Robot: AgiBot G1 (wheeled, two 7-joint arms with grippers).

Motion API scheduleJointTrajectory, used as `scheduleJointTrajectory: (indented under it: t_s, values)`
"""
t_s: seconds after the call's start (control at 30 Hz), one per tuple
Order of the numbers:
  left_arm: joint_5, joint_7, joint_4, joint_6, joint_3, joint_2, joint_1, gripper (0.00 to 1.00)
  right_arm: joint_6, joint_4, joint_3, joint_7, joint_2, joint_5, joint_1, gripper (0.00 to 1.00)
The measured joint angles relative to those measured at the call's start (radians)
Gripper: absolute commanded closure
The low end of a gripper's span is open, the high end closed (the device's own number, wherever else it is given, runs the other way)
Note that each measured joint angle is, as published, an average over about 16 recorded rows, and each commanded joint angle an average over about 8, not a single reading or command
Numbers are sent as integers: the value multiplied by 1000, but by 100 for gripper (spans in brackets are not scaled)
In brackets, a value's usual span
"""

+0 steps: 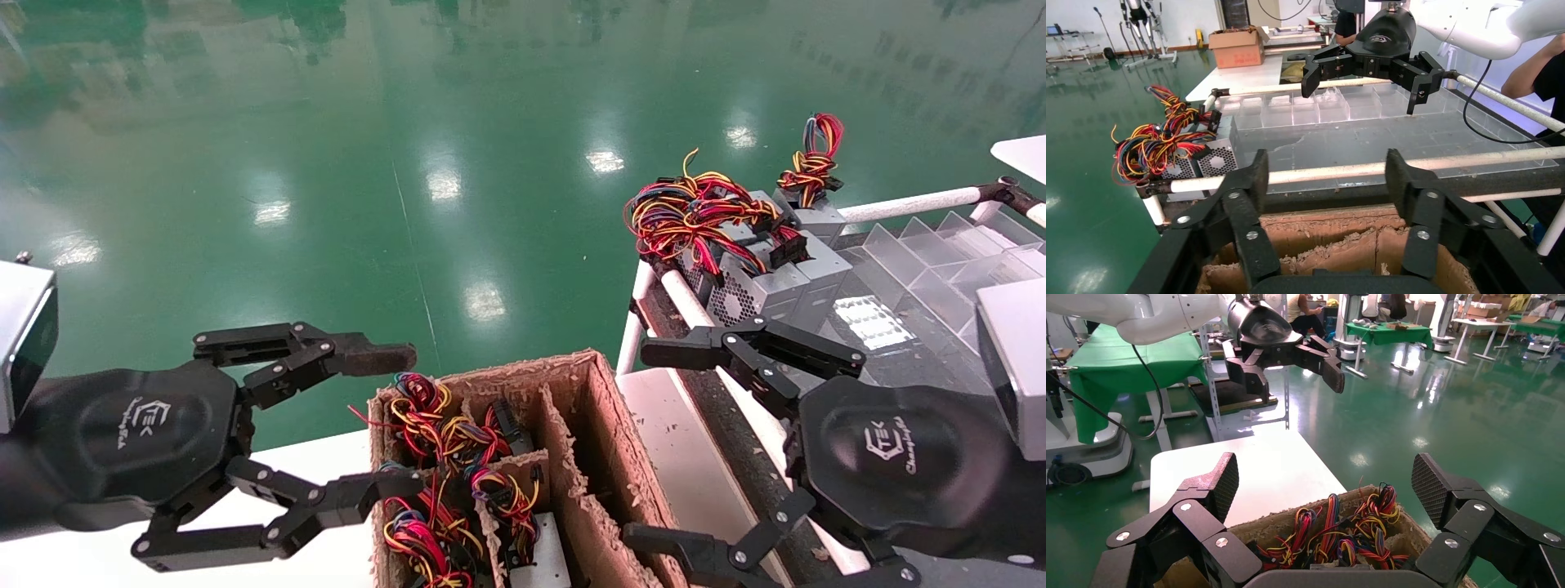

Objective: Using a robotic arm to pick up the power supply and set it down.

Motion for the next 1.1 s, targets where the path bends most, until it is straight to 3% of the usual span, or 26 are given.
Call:
scheduleJointTrajectory:
  t_s: [0.5, 0.83, 0.87, 1.1]
  values:
    - [0, 0, 0, 0, 0, 0, 0, 100, 7, 6, 1, -1, 5, -4, -7, 0]
    - [0, 0, 0, 0, 0, 0, 0, 100, 81, 43, -8, -7, 10, -59, -57, 0]
    - [0, 0, 0, 0, 0, 0, 0, 96, 92, 47, -13, -4, 8, -71, -62, 0]
    - [0, 0, 0, 0, 0, 0, 0, 8, 173, 55, -77, 37, -47, -188, -65, 1]
